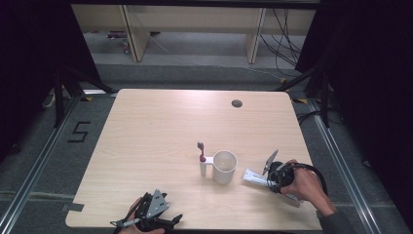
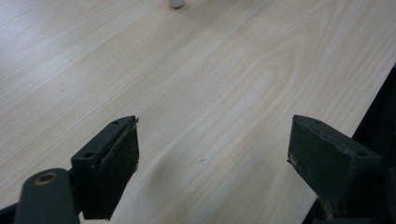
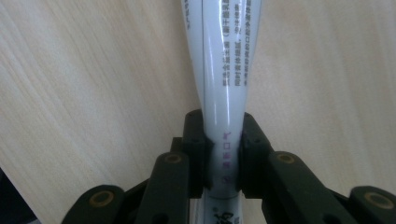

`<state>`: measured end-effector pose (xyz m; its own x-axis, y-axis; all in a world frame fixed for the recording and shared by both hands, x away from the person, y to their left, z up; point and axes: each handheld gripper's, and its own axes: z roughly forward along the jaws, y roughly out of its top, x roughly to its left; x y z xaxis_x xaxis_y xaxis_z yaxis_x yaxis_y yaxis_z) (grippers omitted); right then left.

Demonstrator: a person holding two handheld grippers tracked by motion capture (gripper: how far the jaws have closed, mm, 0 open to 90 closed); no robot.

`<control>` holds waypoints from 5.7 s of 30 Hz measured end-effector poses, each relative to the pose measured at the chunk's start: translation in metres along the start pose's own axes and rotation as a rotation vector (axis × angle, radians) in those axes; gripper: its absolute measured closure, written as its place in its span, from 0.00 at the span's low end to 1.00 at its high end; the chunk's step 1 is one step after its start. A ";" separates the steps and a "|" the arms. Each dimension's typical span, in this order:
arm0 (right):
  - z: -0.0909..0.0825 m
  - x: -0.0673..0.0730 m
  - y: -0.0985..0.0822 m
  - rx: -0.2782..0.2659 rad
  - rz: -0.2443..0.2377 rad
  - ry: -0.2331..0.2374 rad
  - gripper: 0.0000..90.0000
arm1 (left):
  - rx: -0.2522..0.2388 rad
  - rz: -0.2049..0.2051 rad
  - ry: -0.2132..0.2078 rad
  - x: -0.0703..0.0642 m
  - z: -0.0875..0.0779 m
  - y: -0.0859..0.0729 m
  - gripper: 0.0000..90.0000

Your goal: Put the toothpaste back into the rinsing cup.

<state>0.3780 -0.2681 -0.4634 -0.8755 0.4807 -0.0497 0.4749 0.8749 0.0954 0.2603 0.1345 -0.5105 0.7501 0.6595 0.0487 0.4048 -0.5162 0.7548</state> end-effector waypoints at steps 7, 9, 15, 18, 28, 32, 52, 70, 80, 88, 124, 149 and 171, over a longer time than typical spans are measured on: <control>-0.016 -0.009 -0.008 -0.108 0.022 -0.031 0.85 | 0.018 0.015 0.004 0.001 -0.002 0.000 0.18; -0.022 -0.012 -0.011 -0.145 0.036 -0.045 0.85 | -0.001 -0.001 -0.002 0.000 0.000 0.000 0.18; -0.036 -0.020 -0.015 -0.248 0.057 -0.083 0.85 | 0.001 -0.005 0.001 0.000 0.000 0.000 0.18; -0.041 -0.025 -0.016 -0.315 0.078 -0.077 0.85 | -0.002 -0.004 -0.001 0.001 0.000 0.000 0.18; -0.064 -0.039 -0.015 -0.601 0.160 -0.126 0.85 | -0.004 -0.011 0.019 0.003 0.000 -0.001 0.18; -0.069 -0.040 -0.012 -0.658 0.201 -0.100 0.85 | -0.007 -0.014 0.018 0.004 0.000 -0.001 0.18; -0.079 -0.025 0.031 -0.985 0.198 -0.041 0.85 | -0.013 -0.017 0.021 0.003 -0.002 0.000 0.18; -0.080 -0.002 0.071 -1.116 0.162 0.071 0.85 | -0.017 -0.021 0.015 0.003 -0.002 0.000 0.18; -0.075 0.004 0.086 -1.147 0.138 0.067 0.85 | -0.014 -0.018 0.017 0.003 -0.002 0.000 0.18; -0.066 0.009 0.095 -1.141 0.142 0.082 0.85 | -0.002 -0.003 0.021 0.004 -0.003 0.000 0.18; -0.019 0.022 0.094 -1.097 0.109 0.129 0.85 | 0.003 0.001 0.023 0.004 -0.003 0.000 0.18; -0.010 0.027 0.086 -1.027 0.061 0.093 0.85 | -0.005 -0.013 0.017 0.002 -0.002 -0.001 0.18; -0.001 0.032 0.071 -0.958 0.064 0.092 0.85 | 0.023 0.014 0.023 0.004 -0.003 -0.001 0.18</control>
<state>0.3839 -0.1905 -0.4569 -0.8733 0.4837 0.0580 0.2834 0.4076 0.8681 0.2615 0.1393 -0.5088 0.7438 0.6643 0.0740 0.4067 -0.5376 0.7387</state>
